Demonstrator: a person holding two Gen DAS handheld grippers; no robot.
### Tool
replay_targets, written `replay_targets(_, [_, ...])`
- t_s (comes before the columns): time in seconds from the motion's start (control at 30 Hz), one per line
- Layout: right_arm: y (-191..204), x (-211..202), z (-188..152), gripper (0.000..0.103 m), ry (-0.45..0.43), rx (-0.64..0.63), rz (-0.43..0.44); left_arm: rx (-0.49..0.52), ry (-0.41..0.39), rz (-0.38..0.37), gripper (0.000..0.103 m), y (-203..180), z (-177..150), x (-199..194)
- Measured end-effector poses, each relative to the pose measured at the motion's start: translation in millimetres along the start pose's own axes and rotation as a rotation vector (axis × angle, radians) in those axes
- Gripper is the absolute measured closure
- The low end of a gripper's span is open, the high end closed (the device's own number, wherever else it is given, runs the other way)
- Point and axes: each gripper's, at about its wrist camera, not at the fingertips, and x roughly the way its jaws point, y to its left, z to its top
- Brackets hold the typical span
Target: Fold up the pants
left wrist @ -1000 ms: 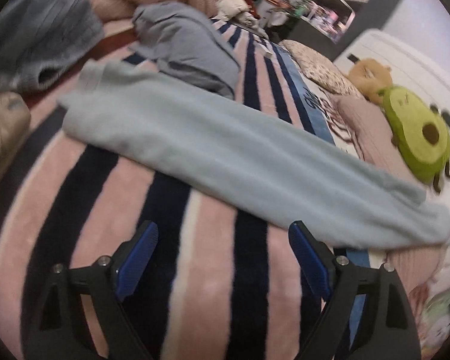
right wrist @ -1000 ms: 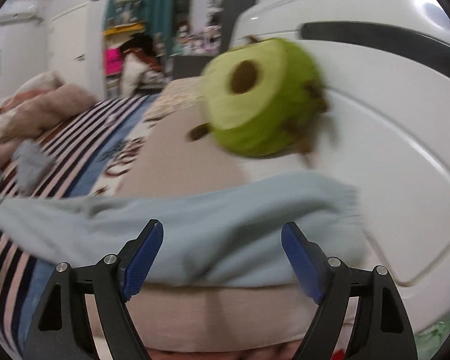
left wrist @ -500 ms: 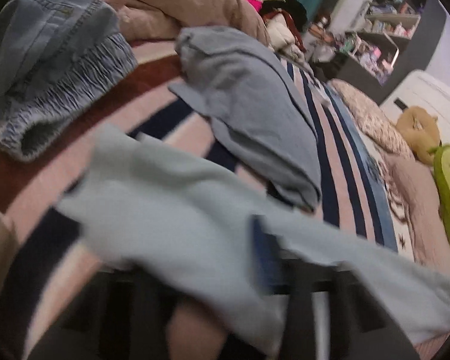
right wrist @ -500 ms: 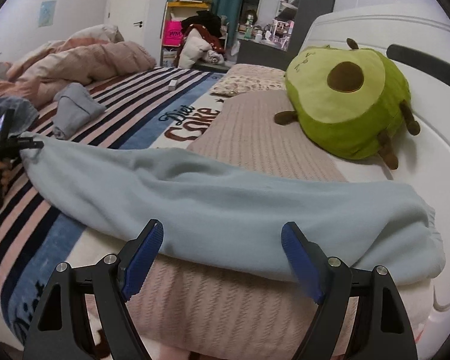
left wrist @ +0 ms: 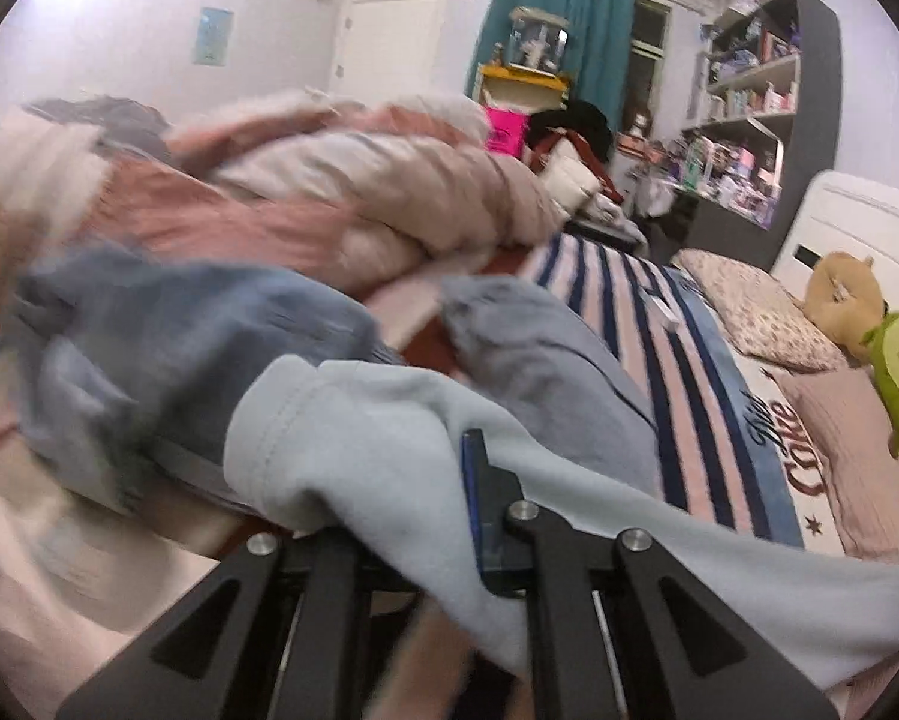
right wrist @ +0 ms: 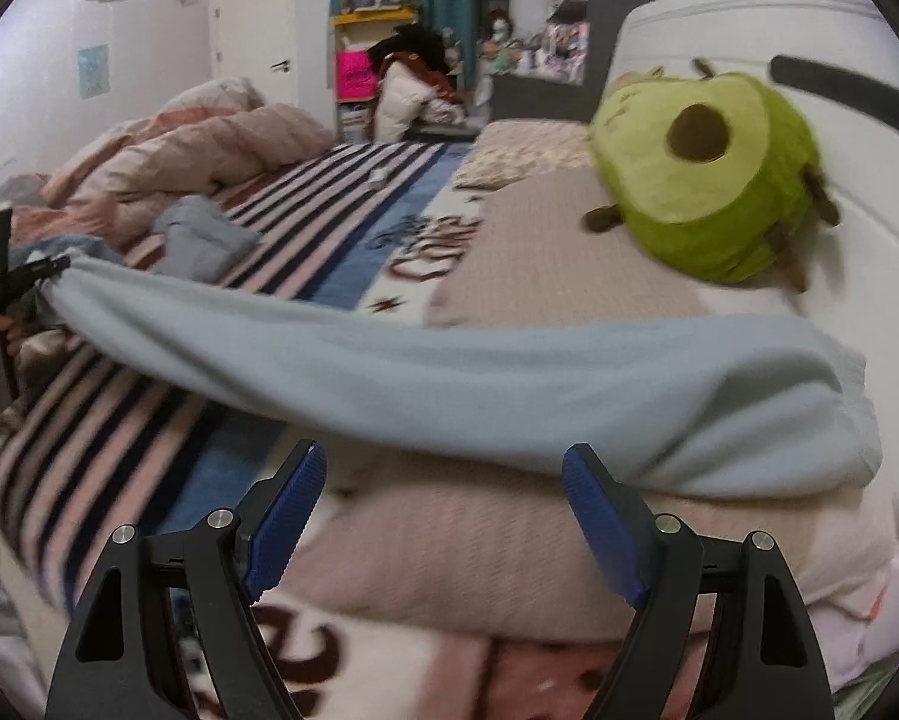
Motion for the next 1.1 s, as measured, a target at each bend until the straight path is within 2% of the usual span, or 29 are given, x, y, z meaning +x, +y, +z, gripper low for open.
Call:
replay_targets(0.17, [31.9,1.3,-10.0,0.025,0.047,0.025,0.107,0.050,-0.037,0.146,0.096,49.5,19.0,-30.0])
replay_targets(0.27, [47.7,2.5,-14.9,0.025,0.050,0.030,0.139,0.085,-0.027,0.163,0.096,63.4,22.1,-38.2])
replay_targets(0.43, [62.6,-1.4,-22.0,0.025,0.044,0.045,0.163,0.150,-0.004,0.036,0.096,33.2,12.3,-46.6])
replay_targets(0.5, [63.3,-4.9,-23.8,0.025,0.040,0.048,0.160,0.191,0.004,-0.030,0.096,4.9,6.5,-48.7])
replay_targets(0.63, [55.0,-15.3,-27.5,0.025,0.027,0.070,0.147,0.283,0.035,-0.214,0.096,-65.0,-15.8,-53.1])
replay_targets(0.73, [46.3,-20.1,-30.4,0.025,0.015,0.101,0.146,0.362,0.098,-0.366,0.096,-125.2,-47.7,-49.5])
replay_targets(0.9, [35.7,-20.9,-35.5,0.025,0.003,0.138,0.148,0.487,0.211,-0.552,0.096,-214.1,-117.4,-42.7])
replay_targets(1.0, [33.5,-16.4,-39.3,0.025,0.009,0.160,0.166,0.499,0.302,-0.616,0.096,-237.9,-149.4,-41.4])
replay_targets(1.1, [35.2,-9.3,-41.8,0.025,0.021,0.168,0.187,0.542,0.340,-0.640,0.095,-245.6,-168.5,-45.1])
